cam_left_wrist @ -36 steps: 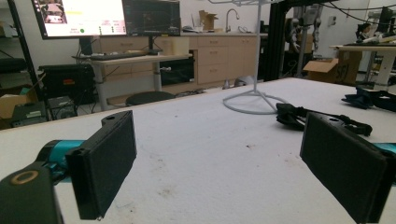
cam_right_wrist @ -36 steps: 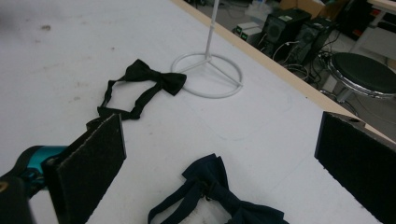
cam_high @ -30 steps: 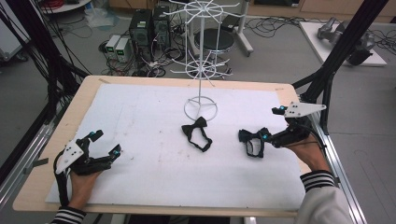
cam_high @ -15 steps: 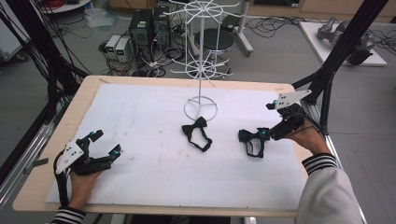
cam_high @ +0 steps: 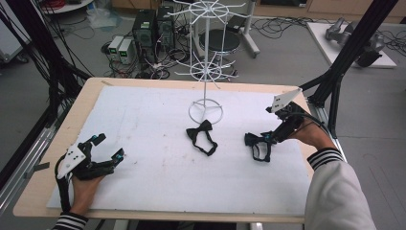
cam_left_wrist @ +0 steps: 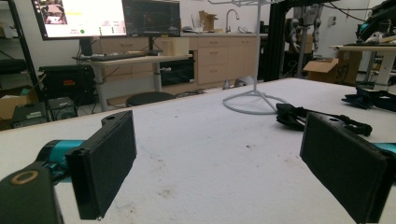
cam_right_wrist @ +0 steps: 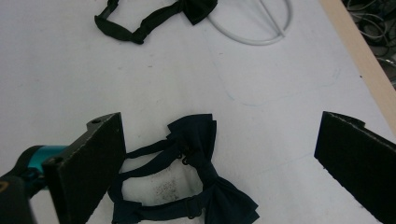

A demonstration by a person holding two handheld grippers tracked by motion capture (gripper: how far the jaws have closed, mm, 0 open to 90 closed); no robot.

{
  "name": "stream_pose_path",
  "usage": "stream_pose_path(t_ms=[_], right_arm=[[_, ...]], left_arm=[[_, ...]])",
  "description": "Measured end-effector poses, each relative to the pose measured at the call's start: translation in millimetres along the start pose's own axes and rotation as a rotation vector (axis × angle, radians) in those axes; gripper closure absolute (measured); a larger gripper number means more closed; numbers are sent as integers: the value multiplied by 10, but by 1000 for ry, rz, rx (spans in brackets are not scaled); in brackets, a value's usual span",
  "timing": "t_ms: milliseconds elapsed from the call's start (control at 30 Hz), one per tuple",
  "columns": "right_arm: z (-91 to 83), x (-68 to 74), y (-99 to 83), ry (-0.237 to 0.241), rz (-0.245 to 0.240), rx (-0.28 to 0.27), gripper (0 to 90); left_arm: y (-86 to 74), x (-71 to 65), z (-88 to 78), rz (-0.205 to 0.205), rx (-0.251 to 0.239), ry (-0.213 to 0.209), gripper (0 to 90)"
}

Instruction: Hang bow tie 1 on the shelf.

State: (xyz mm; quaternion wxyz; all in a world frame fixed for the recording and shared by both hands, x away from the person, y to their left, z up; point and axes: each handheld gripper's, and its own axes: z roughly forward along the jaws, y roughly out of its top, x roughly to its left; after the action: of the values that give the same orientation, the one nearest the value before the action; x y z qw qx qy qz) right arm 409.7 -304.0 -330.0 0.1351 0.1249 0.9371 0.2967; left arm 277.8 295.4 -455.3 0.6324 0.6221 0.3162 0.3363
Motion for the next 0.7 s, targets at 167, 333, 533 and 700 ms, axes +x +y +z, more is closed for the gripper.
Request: stream_pose_path(t_ms=[167,333,533,700], right_arm=[[128,-48,-10,26,-16,38,20],[269,-99,-40,55,-1,82,20],[377,-106,-73,78,-1,143,20],[461,-95,-91,98,-12,190,20]], left_arm=[[0,-1,-2,2,1,0,112],[1,-1,-3,4,1,1,112],[1,-1,-3,4,2,1,112],[0,-3,-2,4,1,1,112]])
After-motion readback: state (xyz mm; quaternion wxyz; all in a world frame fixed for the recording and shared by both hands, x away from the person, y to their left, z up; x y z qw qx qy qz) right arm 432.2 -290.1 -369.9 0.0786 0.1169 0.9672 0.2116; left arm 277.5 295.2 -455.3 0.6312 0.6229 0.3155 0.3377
